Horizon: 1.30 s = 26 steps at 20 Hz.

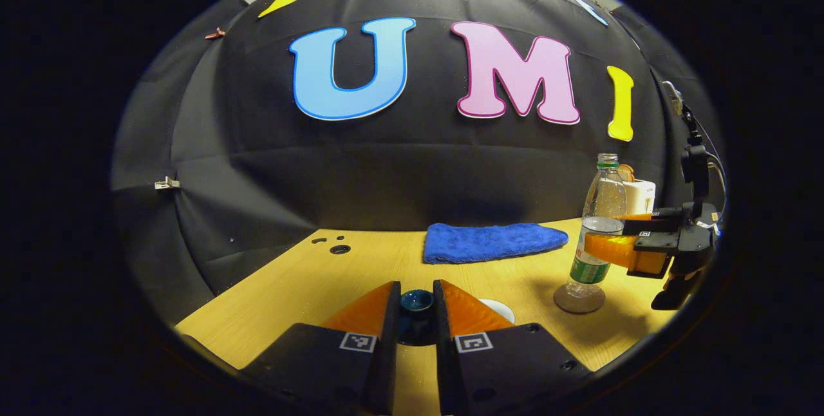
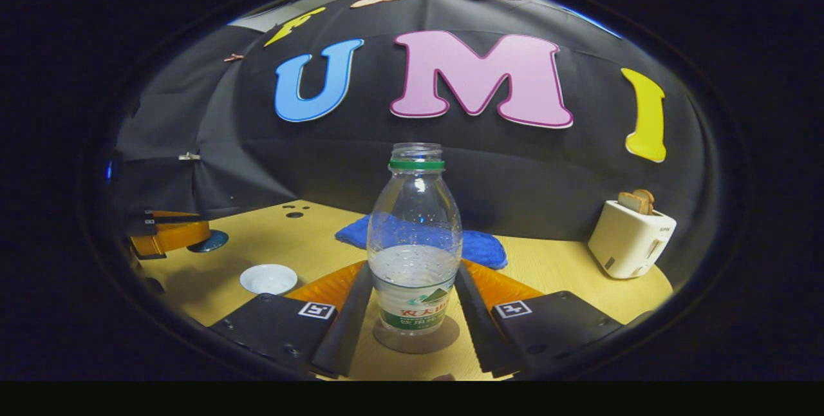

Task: Open the teacup lid with one hand, grasp the water bottle and pour water into the teacup with the other hand; after pouring, place the water bottle on the coaster and then close the teacup lid.

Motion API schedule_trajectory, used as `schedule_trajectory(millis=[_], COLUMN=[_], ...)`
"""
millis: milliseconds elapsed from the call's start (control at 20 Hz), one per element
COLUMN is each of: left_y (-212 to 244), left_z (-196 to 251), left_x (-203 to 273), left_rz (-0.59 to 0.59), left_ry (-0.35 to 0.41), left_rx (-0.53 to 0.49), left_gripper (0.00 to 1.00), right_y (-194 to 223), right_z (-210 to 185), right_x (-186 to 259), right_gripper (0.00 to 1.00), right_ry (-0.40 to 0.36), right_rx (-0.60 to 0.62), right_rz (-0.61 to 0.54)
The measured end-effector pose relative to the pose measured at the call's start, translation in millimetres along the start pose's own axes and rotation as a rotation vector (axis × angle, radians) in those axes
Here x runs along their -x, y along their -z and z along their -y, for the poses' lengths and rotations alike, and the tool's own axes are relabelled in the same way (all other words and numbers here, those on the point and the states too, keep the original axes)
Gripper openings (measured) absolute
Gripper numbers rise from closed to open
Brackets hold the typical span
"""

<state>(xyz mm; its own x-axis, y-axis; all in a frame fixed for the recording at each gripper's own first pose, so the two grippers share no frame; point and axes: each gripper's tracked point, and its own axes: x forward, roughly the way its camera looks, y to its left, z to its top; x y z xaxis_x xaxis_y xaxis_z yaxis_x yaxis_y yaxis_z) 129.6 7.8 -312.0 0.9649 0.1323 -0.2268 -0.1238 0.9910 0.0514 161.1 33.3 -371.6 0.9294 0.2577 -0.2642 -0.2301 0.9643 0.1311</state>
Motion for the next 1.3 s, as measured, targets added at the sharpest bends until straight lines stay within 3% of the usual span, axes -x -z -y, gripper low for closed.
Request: schedule_trajectory(millis=[100, 150, 200, 250, 400, 450, 650, 700, 750, 800, 1200, 1300], left_y=[0.7, 0.4, 0.0, -0.6, -0.5, -0.5, 1.1, 2.3, 2.3, 3.1, 7.6, 9.4], left_z=[4.0, 6.8, 8.4, 9.1, 13.5, 15.7, 19.9, 21.1, 22.6, 24.3, 39.7, 44.8], left_x=[-3.4, -5.1, -6.1, -7.0, -9.8, -10.4, -13.7, -14.4, -15.6, -16.1, -24.2, -27.5], left_rz=[-0.003, -0.003, -0.004, -0.004, -0.001, -0.002, -0.007, -0.007, -0.008, -0.008, -0.011, -0.012], left_ry=[0.007, 0.009, 0.010, 0.010, 0.014, 0.017, 0.022, 0.025, 0.027, 0.030, 0.056, 0.064], left_rx=[-0.003, 0.000, 0.004, 0.005, 0.001, 0.000, 0.001, 0.001, 0.001, 0.002, 0.011, 0.015], left_gripper=[0.34, 0.26, 0.26, 0.34, 0.26, 0.30, 0.26, 0.26, 0.26, 0.26, 0.34, 0.30], right_y=[1.7, 2.9, 5.4, 6.8, 14.0, 15.6, 21.4, 24.5, 27.1, 28.1, 48.2, 56.1], right_z=[3.7, 3.4, 3.8, 3.2, 4.9, 4.5, 4.3, 4.1, 4.9, 4.8, 1.3, 1.2], right_x=[1.4, 1.0, -0.4, -0.6, -1.9, -2.0, 2.1, 2.8, 5.0, 5.4, 17.6, 22.8], right_gripper=[0.75, 0.75, 0.75, 0.75, 0.77, 0.78, 0.83, 0.77, 0.88, 0.90, 0.90, 0.90], right_ry=[0.005, 0.001, -0.003, -0.008, 0.002, 0.000, -0.011, -0.013, -0.013, -0.015, -0.025, -0.031], right_rx=[-0.014, -0.024, -0.038, -0.051, -0.045, -0.041, -0.055, -0.060, -0.067, -0.076, -0.109, -0.110], right_rz=[0.002, -0.001, -0.006, -0.014, -0.031, -0.034, -0.047, -0.055, -0.060, -0.065, -0.117, -0.135])
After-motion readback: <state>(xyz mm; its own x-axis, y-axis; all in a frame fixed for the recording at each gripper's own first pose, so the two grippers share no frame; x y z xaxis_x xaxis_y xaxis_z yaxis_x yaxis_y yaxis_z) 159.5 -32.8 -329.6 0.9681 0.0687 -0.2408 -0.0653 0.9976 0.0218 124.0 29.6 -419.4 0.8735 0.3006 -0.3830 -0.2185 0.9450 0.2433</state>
